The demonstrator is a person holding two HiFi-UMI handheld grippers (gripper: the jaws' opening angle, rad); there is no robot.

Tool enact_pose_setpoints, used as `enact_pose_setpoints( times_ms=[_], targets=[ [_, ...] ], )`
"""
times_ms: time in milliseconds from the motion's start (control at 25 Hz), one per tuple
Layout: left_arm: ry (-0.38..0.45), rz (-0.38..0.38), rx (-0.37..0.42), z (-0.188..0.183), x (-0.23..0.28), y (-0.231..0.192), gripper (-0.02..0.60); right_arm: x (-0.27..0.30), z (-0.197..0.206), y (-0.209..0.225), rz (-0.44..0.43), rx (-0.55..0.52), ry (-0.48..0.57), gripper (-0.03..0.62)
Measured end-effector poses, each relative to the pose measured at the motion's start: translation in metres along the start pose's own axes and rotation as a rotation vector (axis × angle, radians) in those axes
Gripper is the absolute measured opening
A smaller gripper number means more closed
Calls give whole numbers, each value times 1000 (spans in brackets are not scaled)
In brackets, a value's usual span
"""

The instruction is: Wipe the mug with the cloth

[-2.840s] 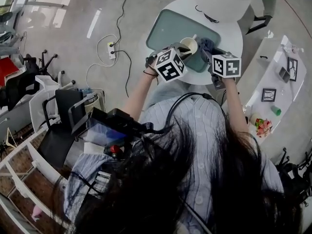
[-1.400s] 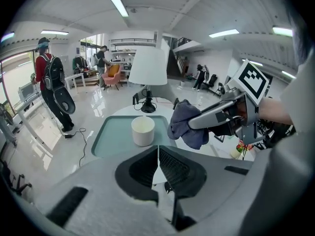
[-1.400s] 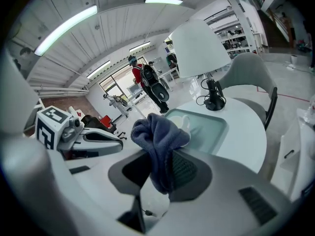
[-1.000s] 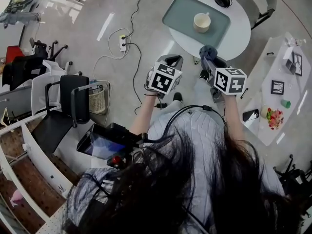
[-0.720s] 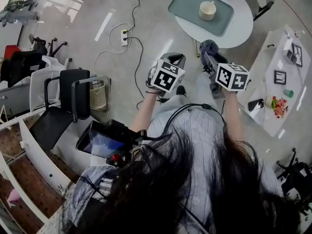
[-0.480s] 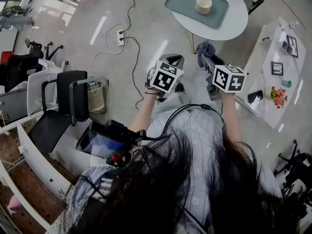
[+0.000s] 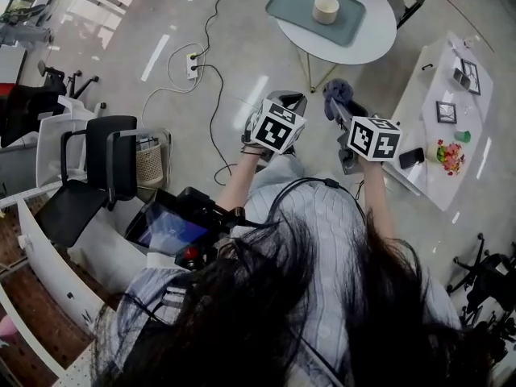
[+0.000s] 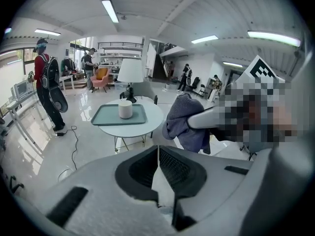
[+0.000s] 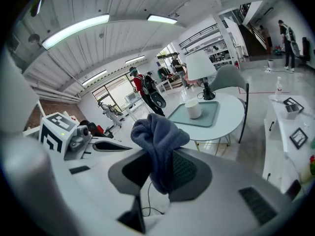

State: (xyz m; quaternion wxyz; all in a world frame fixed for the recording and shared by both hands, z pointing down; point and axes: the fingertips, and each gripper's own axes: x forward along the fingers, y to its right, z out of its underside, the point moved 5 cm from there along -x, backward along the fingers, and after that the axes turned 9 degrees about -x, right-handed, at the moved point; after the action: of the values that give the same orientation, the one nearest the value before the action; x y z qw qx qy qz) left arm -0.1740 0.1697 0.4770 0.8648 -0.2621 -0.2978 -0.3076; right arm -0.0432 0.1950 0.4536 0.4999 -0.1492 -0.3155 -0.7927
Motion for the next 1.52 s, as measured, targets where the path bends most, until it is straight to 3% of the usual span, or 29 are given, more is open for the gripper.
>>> enact_pose_setpoints(
  times_ms=[440,800,1520],
  targets=[
    [36,-46,-4,13,-11,65,26,-63,33,-4,-56,-56,-1,98],
    [58,-70,-114,43,-25,96,26,-100,72,-3,-84,-55,3,98],
    [46,-91,-98,71,-32,142,26,-143,105,-10,-113,-84,18,98]
  ],
)
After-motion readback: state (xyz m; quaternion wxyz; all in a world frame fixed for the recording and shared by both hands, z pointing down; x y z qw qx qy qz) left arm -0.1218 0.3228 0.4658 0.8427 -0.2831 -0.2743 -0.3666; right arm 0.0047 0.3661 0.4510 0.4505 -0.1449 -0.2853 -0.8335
